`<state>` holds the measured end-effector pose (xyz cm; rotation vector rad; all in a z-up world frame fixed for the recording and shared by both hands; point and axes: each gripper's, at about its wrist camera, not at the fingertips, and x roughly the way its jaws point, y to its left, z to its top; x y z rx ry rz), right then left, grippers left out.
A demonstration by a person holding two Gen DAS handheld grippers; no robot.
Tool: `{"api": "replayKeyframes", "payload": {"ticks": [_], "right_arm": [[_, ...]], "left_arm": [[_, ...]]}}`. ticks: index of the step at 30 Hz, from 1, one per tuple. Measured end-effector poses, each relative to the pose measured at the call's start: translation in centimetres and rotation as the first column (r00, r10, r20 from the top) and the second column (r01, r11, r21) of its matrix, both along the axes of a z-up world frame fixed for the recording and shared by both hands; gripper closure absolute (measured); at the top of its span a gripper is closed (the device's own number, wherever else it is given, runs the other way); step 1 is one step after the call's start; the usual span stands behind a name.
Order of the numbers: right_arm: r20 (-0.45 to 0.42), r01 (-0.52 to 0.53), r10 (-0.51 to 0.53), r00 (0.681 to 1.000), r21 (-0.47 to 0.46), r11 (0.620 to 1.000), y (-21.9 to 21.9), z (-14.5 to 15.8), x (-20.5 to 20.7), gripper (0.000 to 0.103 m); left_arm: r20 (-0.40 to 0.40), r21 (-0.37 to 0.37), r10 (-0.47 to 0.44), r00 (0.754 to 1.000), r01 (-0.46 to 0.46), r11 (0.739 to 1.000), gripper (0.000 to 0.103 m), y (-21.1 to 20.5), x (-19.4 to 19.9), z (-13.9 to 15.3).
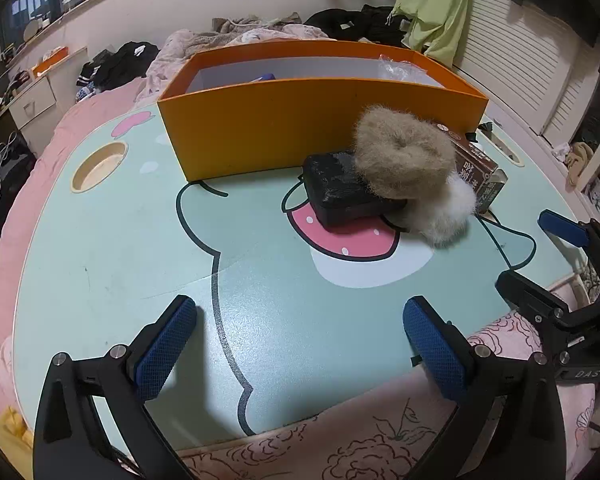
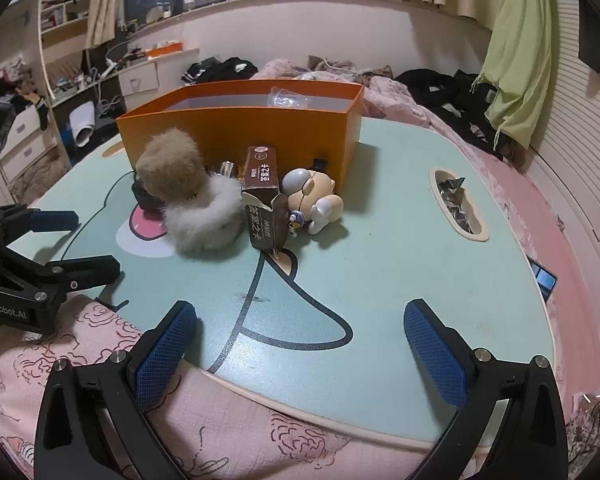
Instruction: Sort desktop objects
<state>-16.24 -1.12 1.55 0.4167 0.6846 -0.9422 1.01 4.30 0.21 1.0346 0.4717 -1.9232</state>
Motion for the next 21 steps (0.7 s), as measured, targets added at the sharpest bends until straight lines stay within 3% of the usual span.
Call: {"api": "replayKeyframes", "payload": {"ticks": [13,21], "right_arm": [[0.0,0.001,-0.001,1.0,0.0,1.0,0.0,0.0,0.0,0.0],[0.001,0.002,-0.002,1.0,-0.001,1.0,0.0,-0.1,0.0,0.0]], "left_arm": [[-0.004,-0.003,-0.021,1.0,0.021,1.0,0.0,-0.1,0.1,0.2],[-0.061,-0.039,-0.082,0.995,0.08,0.996,0.0,0.4,0.0,1.9]]}}
